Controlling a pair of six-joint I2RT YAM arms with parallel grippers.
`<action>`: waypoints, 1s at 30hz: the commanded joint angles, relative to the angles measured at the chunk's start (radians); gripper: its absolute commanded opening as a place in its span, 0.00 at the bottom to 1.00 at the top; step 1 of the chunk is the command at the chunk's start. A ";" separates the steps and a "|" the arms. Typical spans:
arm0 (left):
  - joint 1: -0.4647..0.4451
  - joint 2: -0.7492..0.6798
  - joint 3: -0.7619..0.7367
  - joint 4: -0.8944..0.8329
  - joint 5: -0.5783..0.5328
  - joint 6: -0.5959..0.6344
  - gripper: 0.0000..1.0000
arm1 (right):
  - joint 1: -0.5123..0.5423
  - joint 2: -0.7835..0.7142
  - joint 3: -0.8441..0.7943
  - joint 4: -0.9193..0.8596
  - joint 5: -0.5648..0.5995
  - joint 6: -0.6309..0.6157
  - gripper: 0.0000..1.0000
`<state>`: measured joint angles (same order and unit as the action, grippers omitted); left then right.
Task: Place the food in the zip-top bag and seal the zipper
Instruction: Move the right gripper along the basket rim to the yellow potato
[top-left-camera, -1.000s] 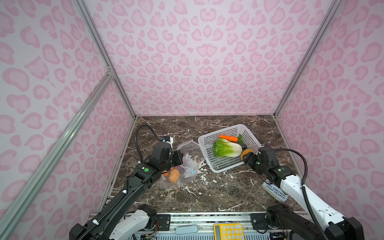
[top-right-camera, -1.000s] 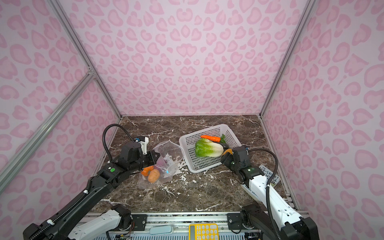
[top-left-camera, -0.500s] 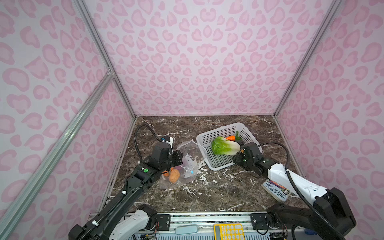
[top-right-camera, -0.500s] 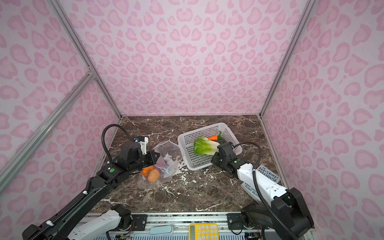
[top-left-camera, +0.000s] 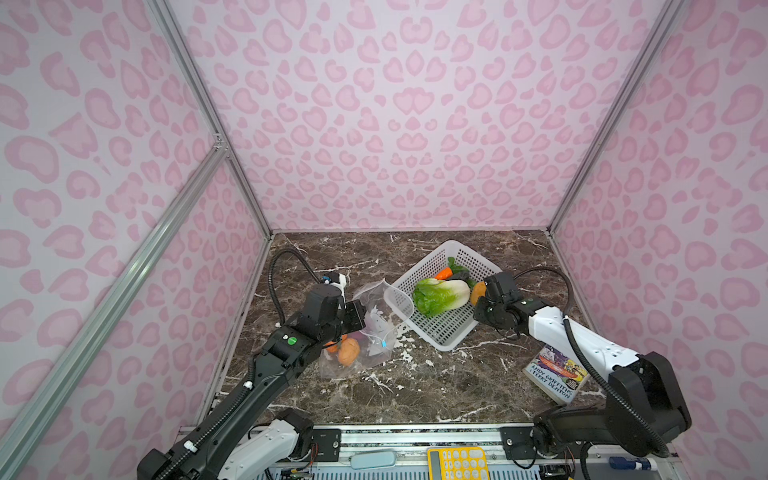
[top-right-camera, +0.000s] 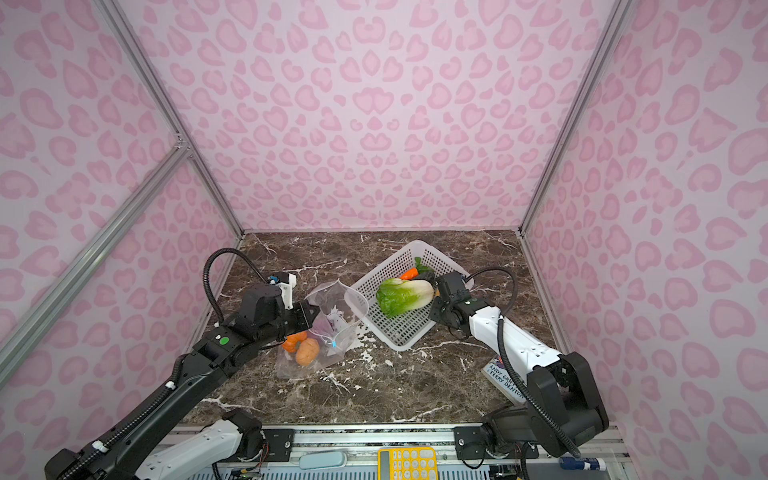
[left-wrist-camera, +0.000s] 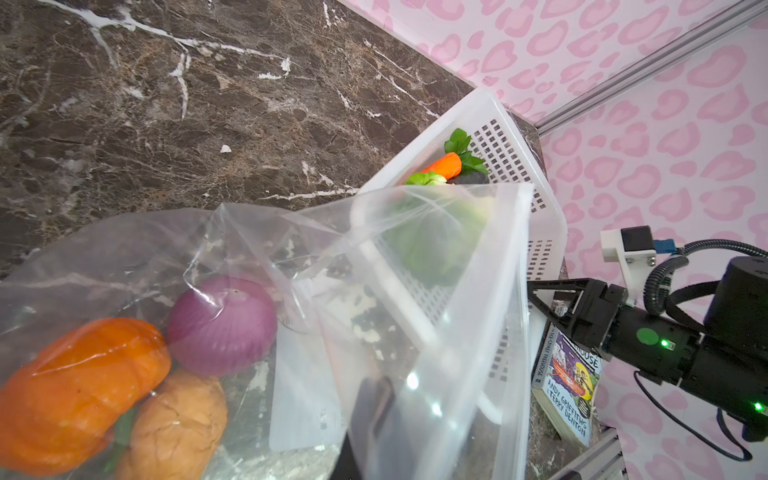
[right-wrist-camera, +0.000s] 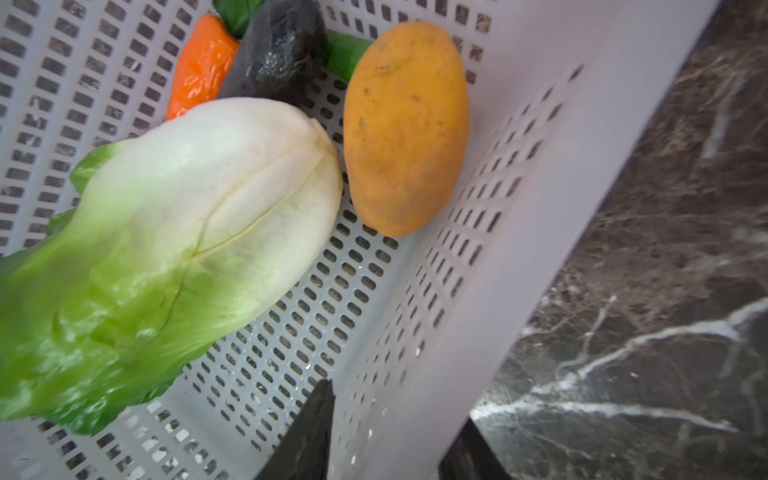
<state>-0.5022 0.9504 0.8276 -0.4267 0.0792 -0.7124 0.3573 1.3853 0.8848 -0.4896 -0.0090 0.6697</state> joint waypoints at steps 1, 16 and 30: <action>0.001 -0.004 0.008 -0.003 -0.014 0.010 0.03 | -0.047 0.004 0.007 -0.104 0.006 -0.112 0.40; 0.001 0.017 0.018 0.003 -0.006 0.005 0.03 | -0.085 0.038 0.083 -0.162 -0.008 -0.272 0.46; 0.001 0.015 0.021 0.000 -0.009 0.002 0.03 | -0.076 0.193 0.209 -0.277 0.066 -0.431 0.13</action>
<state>-0.5022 0.9668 0.8349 -0.4335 0.0792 -0.7101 0.2794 1.5635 1.0840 -0.6765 0.0212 0.3428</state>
